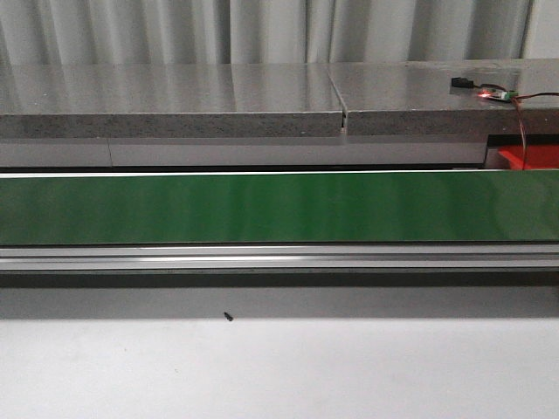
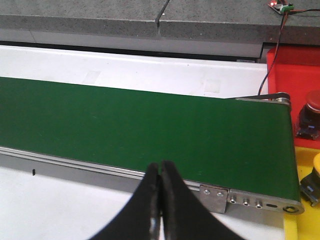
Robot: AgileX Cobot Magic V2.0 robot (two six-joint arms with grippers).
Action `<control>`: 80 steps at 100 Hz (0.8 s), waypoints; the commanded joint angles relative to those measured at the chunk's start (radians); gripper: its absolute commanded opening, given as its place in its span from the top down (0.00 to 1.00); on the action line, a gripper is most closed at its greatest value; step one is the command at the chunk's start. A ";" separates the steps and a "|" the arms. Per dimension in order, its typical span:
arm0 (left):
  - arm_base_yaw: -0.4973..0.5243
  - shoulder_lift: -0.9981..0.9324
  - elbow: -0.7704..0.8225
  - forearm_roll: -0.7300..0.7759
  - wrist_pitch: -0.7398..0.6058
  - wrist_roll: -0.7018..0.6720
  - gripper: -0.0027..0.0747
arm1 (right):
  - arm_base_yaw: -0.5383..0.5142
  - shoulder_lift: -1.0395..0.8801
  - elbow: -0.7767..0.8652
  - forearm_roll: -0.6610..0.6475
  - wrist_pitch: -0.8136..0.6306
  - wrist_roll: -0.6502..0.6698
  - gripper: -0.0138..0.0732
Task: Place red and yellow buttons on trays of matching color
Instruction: 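Set the yellow button on the belt's end with the left gripper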
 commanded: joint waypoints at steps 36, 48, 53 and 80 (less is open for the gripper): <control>-0.006 -0.019 -0.034 -0.061 -0.033 0.008 0.33 | 0.000 0.001 -0.026 0.029 -0.055 -0.006 0.92; -0.006 -0.049 -0.034 -0.063 -0.071 0.008 0.33 | 0.000 0.001 -0.026 0.029 -0.055 -0.006 0.92; -0.004 -0.065 -0.034 -0.063 -0.081 0.008 0.33 | 0.000 0.001 -0.026 0.029 -0.055 -0.006 0.92; 0.096 -0.102 -0.034 -0.060 -0.077 -0.007 0.34 | 0.000 0.001 -0.026 0.029 -0.055 -0.006 0.92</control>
